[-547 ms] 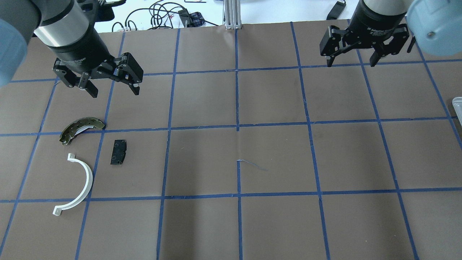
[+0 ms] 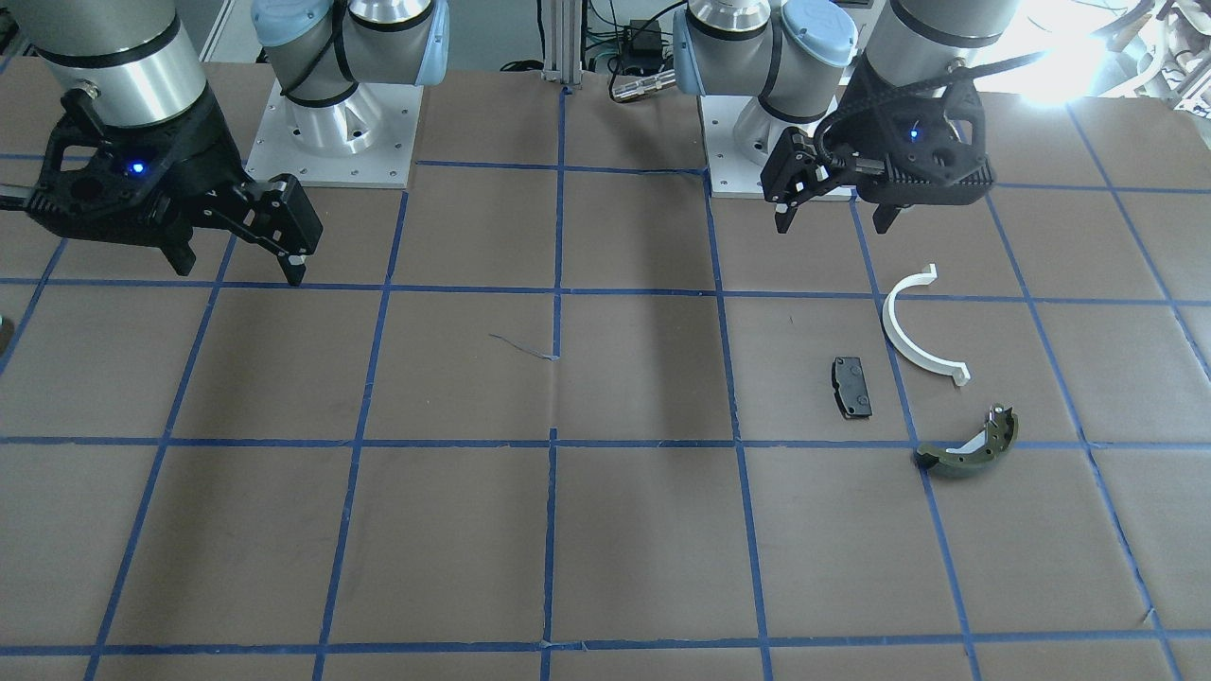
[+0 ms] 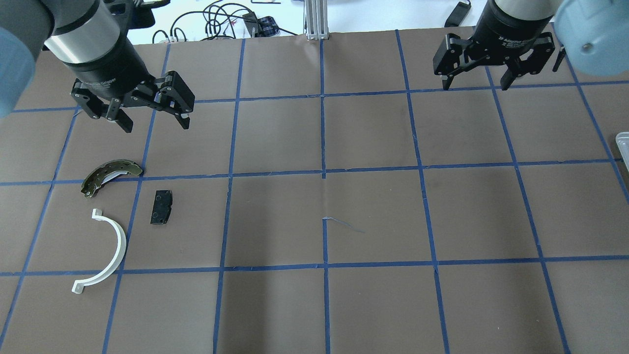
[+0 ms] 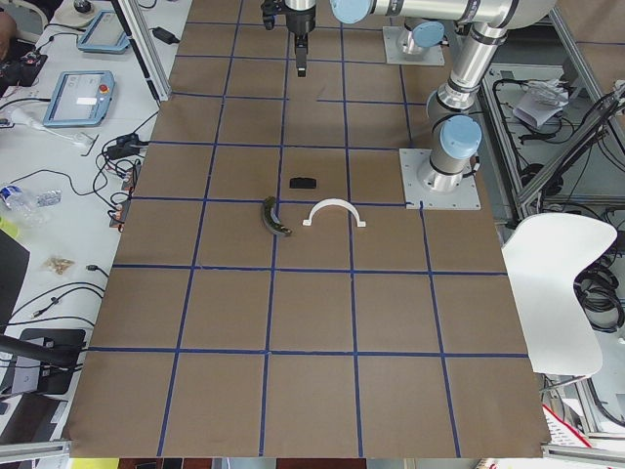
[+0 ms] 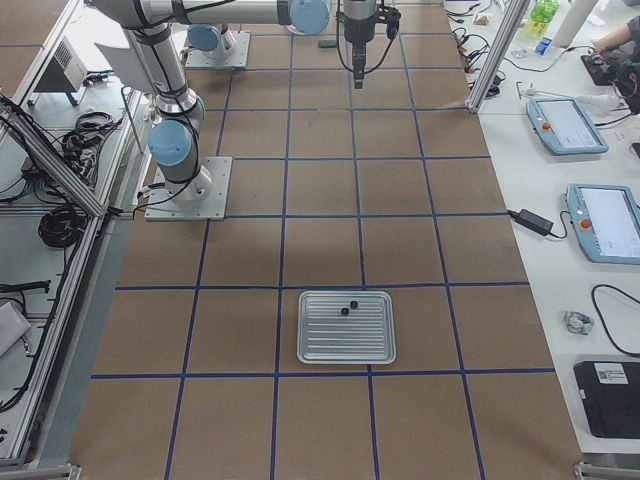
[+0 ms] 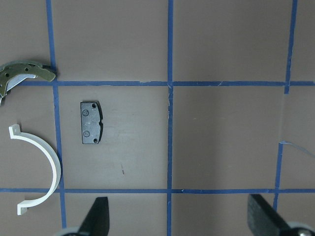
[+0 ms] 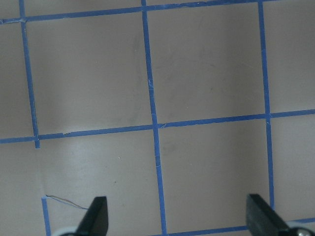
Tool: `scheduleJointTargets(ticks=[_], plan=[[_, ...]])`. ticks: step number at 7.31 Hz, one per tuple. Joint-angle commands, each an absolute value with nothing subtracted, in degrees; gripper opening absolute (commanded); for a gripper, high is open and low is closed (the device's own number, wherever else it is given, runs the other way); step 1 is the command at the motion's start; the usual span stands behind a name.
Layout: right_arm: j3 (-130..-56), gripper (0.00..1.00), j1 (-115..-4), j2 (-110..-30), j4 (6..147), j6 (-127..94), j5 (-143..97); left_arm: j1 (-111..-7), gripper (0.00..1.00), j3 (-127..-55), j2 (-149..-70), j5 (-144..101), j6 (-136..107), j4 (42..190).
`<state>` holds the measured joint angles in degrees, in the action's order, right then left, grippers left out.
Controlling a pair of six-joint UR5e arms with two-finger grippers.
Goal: Place bearing gear from tray to pile
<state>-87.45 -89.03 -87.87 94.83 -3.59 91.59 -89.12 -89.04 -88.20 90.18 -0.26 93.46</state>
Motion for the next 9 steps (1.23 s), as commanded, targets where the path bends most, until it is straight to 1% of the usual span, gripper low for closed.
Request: scheduleJointTargets(ticks=[1,9], plan=[[-87.5,1.00,-89.0,-87.9,94.8,-3.6,91.6,-89.1,1.00,-89.0,-88.1,90.2,-0.3,93.4],[-87.6,1.00,-88.9,-87.9,94.5,-3.4,89.5,-89.0,1.00,-89.0,-88.2,90.1,-0.3,93.3]])
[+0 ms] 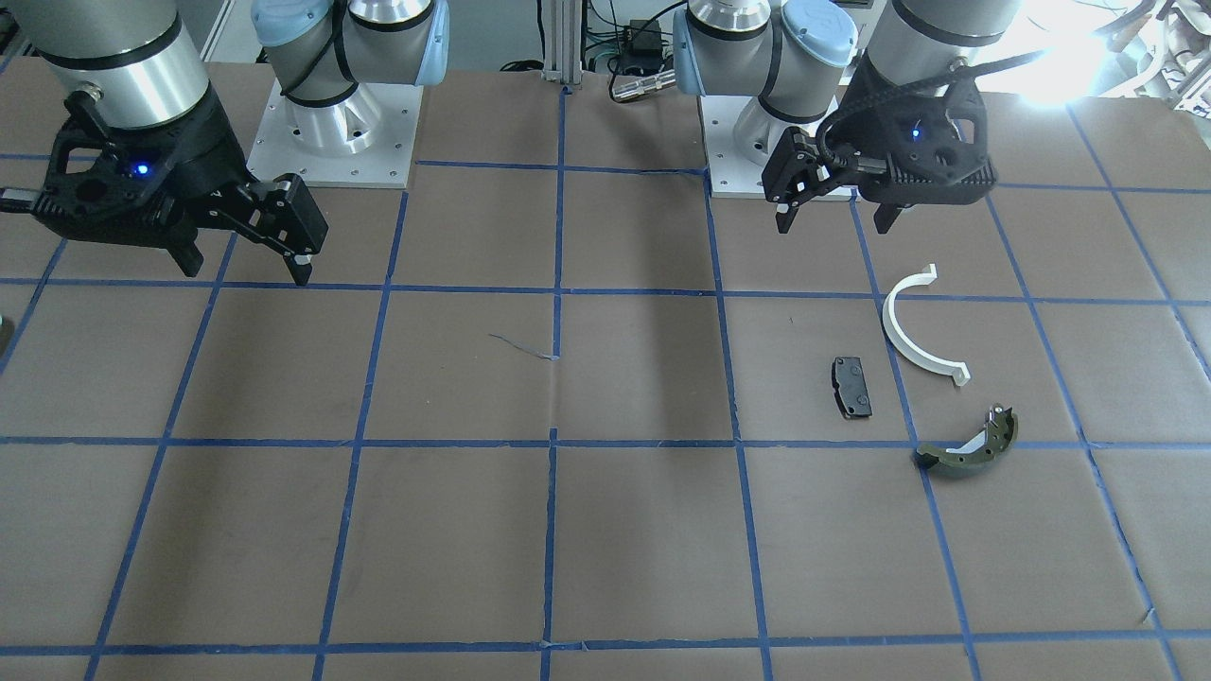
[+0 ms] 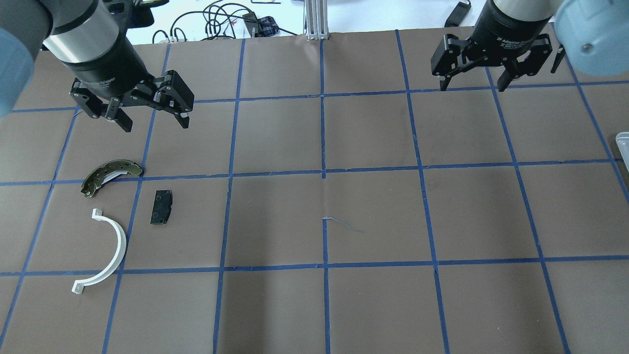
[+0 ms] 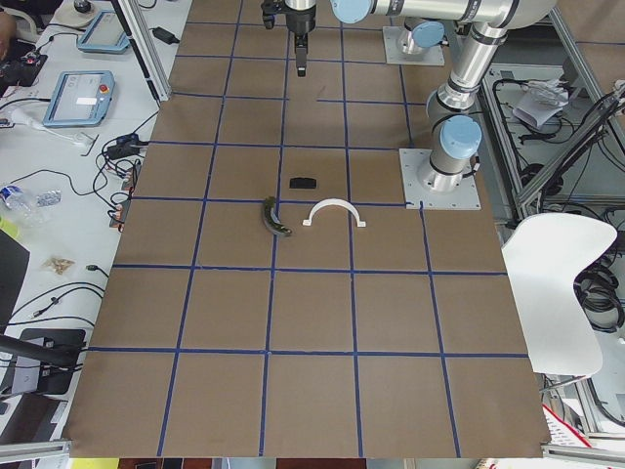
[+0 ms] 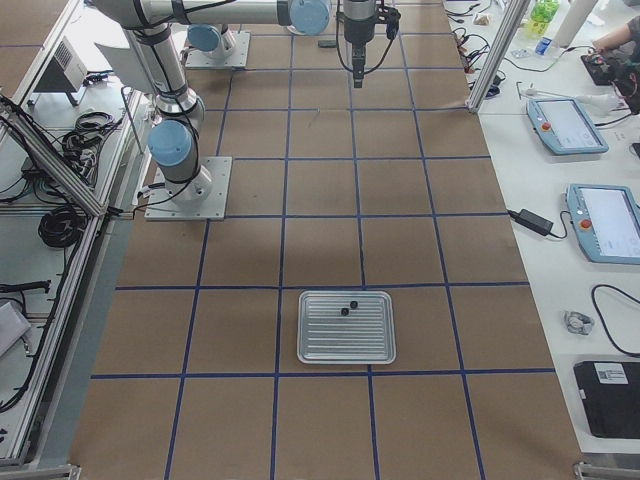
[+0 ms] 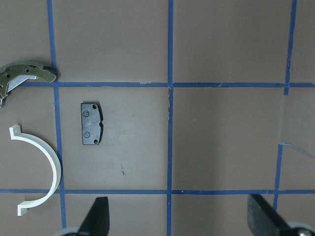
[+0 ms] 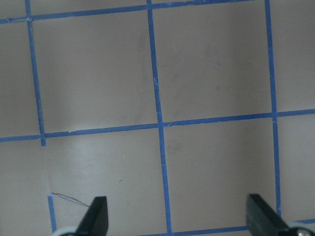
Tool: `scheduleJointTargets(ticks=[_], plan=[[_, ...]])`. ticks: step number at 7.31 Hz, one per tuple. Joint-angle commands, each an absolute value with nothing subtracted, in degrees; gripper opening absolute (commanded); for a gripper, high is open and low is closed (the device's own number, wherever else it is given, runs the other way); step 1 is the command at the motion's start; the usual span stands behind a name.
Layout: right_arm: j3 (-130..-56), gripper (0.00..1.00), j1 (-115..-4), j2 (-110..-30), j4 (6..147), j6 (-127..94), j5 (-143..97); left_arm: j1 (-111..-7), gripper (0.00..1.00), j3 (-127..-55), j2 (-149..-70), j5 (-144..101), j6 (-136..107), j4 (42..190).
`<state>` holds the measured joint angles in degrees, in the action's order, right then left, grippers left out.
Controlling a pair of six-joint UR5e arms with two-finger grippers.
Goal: Place bearing gear from tray to pile
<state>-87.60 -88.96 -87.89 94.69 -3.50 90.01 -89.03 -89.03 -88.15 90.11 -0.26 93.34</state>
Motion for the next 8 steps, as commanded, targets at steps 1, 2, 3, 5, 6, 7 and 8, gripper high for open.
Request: scheduleJointTargets(ticks=[1,2,3,5,6,7,8], plan=[[-87.7,1.00,-88.9,-87.9,94.2,-3.4,89.5,-89.0,1.00,-89.0,-88.2,90.1,-0.3,93.3],[-87.7,1.00,-88.9,-87.9,94.1,-3.3,89.6,-89.0,1.00,-89.0,-88.2,90.1,-0.3,93.3],[-87.7,1.00,-88.9,-87.8,94.1,-2.8,89.6,-89.0,1.00,-89.0,-88.2,90.1,-0.3,93.3],[-87.8,1.00,-88.8,-87.8,94.2,-1.3,89.6,-89.0,1.00,-89.0,-88.2,90.1,-0.3,93.3],[-87.8,1.00,-88.7,-87.8,94.2,-1.3,89.9,-89.0,1.00,-89.0,-88.2,90.1,-0.3,93.3],[-87.8,1.00,-88.6,-87.8,94.2,-1.3,90.2,-89.0,1.00,-89.0,-88.2,90.1,-0.3,93.3],[-87.8,1.00,-88.6,-87.8,94.2,-1.3,90.0,-89.0,1.00,-89.0,-88.2,90.1,-0.3,93.3]])
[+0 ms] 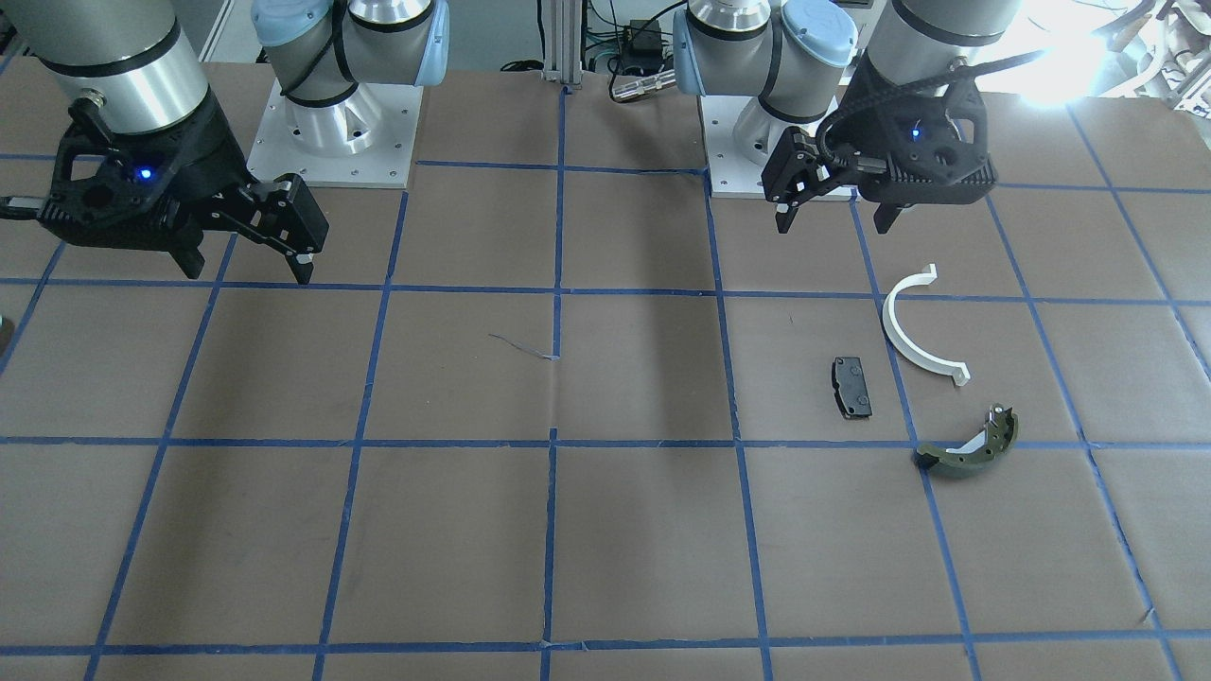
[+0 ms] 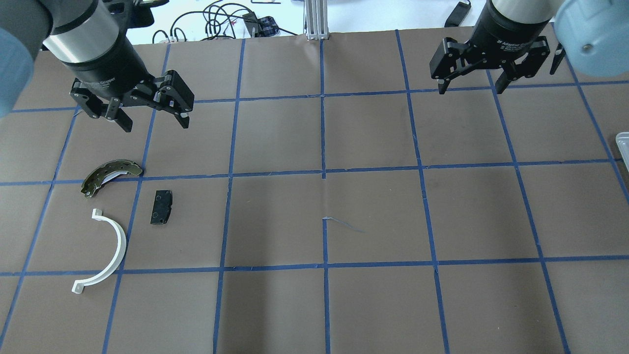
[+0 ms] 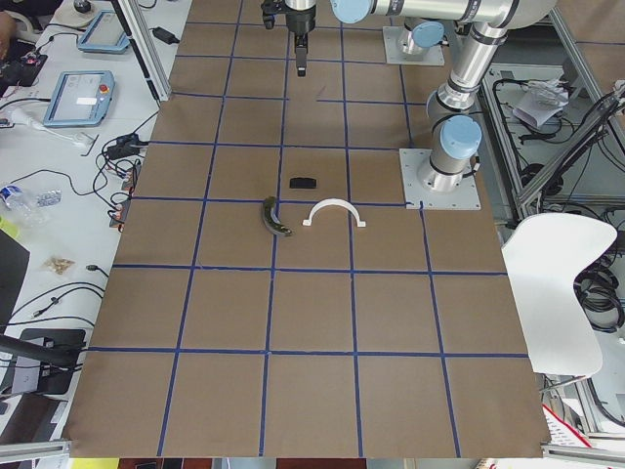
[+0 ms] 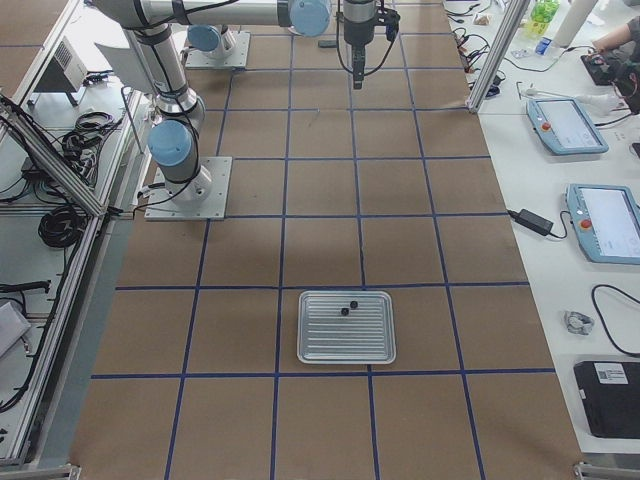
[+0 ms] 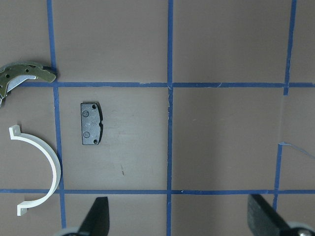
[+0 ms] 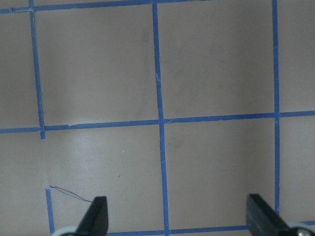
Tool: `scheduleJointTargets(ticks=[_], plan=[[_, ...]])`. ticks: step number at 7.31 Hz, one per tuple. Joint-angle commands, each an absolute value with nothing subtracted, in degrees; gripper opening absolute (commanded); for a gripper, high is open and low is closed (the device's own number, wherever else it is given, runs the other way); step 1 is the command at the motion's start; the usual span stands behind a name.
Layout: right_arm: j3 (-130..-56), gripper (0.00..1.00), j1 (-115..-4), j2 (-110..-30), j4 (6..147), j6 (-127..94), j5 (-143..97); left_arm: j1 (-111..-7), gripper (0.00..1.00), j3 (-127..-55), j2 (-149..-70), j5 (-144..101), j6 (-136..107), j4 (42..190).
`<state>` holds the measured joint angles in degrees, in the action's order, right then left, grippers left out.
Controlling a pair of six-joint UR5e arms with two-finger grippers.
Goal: Place bearing gear from tray to pile
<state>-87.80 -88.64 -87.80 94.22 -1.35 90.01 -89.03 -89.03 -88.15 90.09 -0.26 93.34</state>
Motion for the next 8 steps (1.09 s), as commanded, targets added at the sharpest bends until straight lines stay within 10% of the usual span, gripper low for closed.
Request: scheduleJointTargets(ticks=[1,8], plan=[[-87.8,1.00,-88.6,-87.8,94.2,-1.3,89.8,-89.0,1.00,-89.0,-88.2,90.1,-0.3,93.3],[-87.9,1.00,-88.2,-87.7,94.0,1.8,89.9,-89.0,1.00,-89.0,-88.2,90.2,-0.3,93.3]])
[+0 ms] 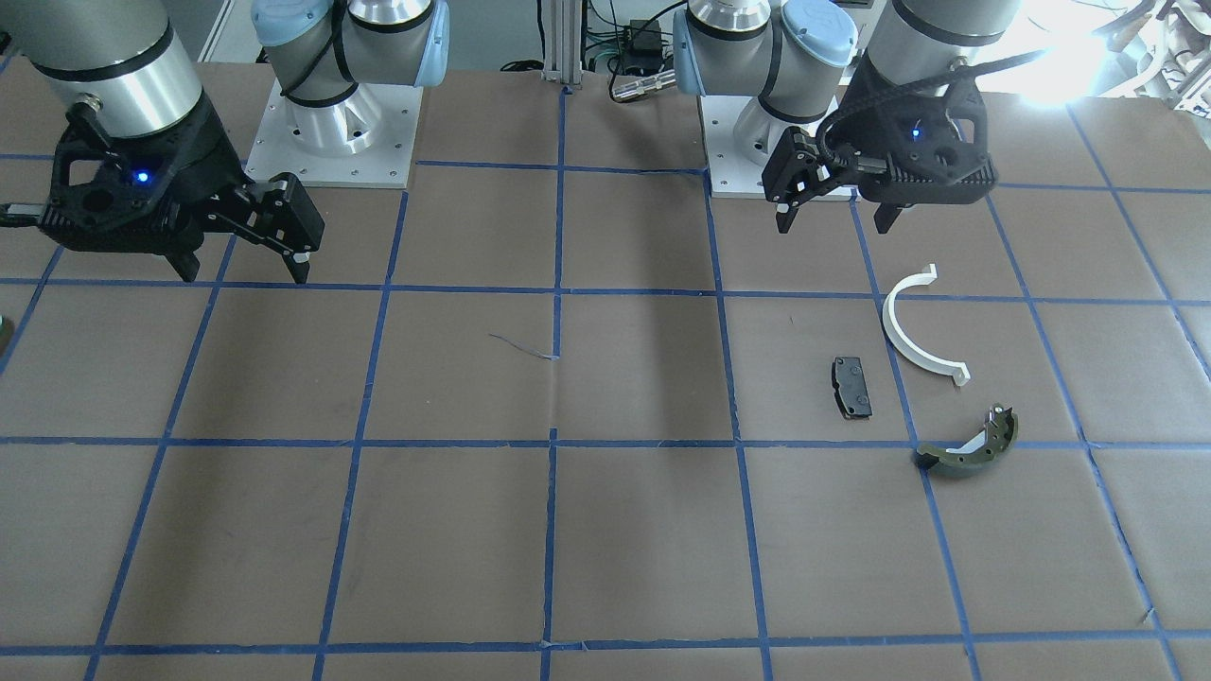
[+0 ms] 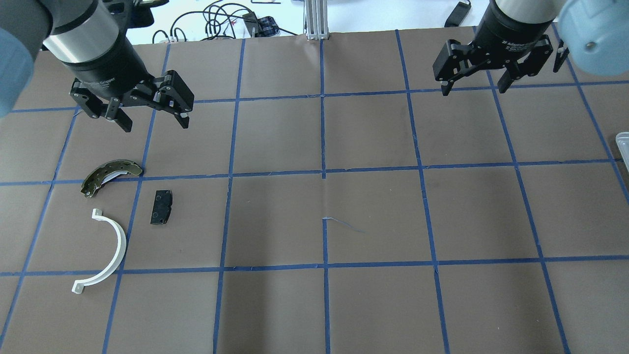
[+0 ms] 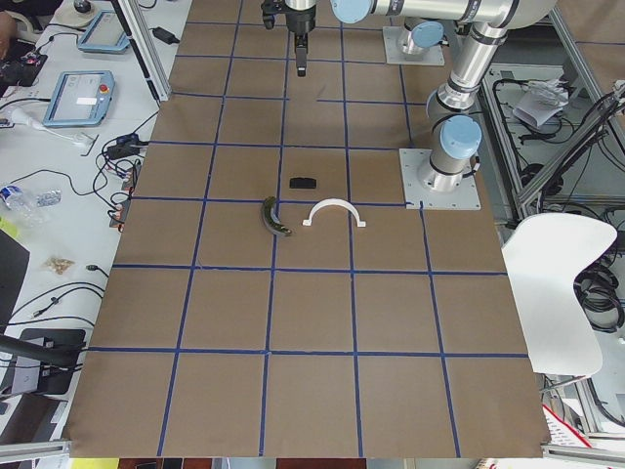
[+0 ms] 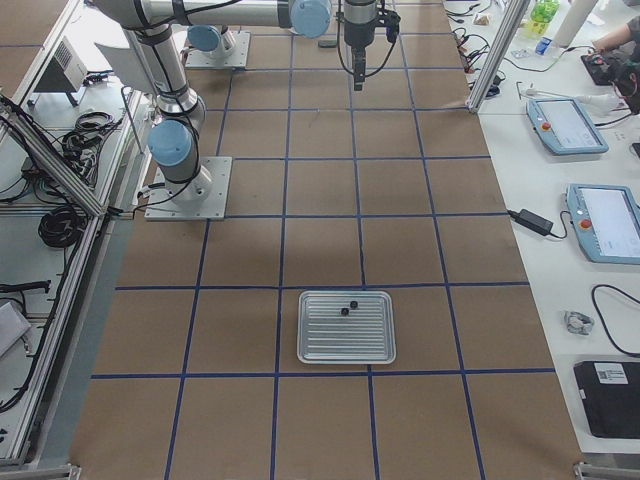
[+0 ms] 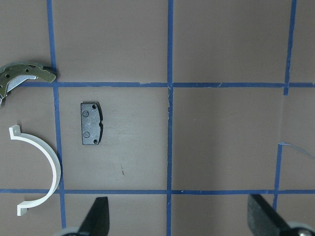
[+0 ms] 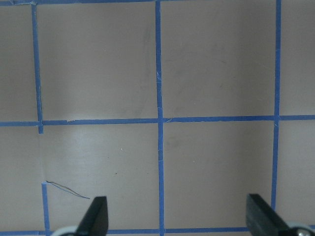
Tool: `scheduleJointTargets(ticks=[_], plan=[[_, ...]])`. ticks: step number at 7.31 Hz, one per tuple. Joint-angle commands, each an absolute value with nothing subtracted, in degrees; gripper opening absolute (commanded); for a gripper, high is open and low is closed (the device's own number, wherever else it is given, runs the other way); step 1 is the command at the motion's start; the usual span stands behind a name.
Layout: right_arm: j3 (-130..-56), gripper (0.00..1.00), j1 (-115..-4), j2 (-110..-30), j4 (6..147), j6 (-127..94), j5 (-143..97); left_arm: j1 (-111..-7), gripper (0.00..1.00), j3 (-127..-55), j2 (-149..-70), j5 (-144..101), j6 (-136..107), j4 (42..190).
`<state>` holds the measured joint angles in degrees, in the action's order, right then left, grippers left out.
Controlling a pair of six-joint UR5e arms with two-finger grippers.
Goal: Place bearing gear from tray to pile
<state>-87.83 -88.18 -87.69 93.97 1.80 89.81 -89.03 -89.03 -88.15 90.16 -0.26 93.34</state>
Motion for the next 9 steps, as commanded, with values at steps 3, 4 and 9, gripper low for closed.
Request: scheduleJointTargets(ticks=[3,4,9], plan=[[-87.9,1.00,-88.0,-87.8,93.8,1.5,90.6,-88.9,1.00,-88.9,-88.2,90.2,-0.3,93.3],[-87.9,1.00,-88.2,-87.9,93.9,1.1,90.5,-88.9,1.00,-89.0,-88.2,90.2,-0.3,93.3],[-87.6,1.00,-76.8,-87.8,91.6,17.2,90.8,-88.9,1.00,-88.9,-88.2,90.2,-0.3,93.3]])
